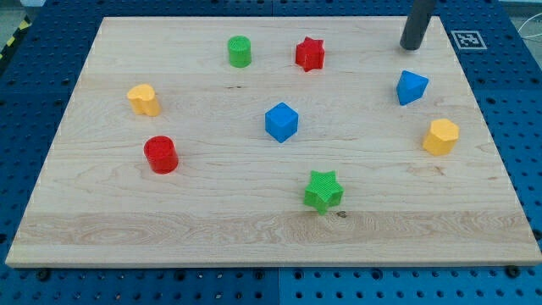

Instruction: Point your arm at the yellow hexagon

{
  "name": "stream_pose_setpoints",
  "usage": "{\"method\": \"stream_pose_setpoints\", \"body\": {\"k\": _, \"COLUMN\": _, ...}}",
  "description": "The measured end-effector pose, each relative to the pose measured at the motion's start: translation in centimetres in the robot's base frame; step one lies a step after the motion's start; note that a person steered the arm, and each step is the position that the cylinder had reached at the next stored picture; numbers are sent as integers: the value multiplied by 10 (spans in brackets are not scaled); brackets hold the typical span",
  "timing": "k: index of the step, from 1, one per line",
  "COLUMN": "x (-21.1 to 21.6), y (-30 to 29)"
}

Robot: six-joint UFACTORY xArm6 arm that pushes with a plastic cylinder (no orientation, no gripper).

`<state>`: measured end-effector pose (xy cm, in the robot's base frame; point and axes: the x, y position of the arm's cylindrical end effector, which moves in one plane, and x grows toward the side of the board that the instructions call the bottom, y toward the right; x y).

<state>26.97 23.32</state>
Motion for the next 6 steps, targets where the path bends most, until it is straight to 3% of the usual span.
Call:
{"method": "stream_pose_setpoints", "body": {"k": 2, "x": 24, "y": 17}}
{"method": "stream_pose_setpoints", "body": {"k": 6, "x": 143, "y": 19}}
